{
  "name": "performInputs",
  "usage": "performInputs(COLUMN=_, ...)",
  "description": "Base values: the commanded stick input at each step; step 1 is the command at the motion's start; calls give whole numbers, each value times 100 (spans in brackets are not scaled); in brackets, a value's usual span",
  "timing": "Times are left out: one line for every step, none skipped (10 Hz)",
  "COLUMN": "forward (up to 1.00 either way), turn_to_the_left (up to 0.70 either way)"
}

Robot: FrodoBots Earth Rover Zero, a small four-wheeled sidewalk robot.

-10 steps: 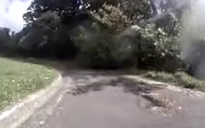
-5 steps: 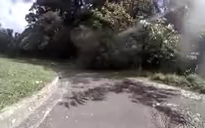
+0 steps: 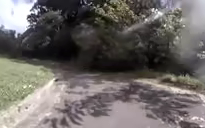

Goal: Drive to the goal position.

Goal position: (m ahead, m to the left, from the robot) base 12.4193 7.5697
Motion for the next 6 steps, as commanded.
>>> performInputs(forward=100, turn_to_the_left=0)
performInputs(forward=100, turn_to_the_left=0)
performInputs(forward=100, turn_to_the_left=0)
performInputs(forward=100, turn_to_the_left=0)
performInputs(forward=100, turn_to_the_left=0)
performInputs(forward=100, turn_to_the_left=0)
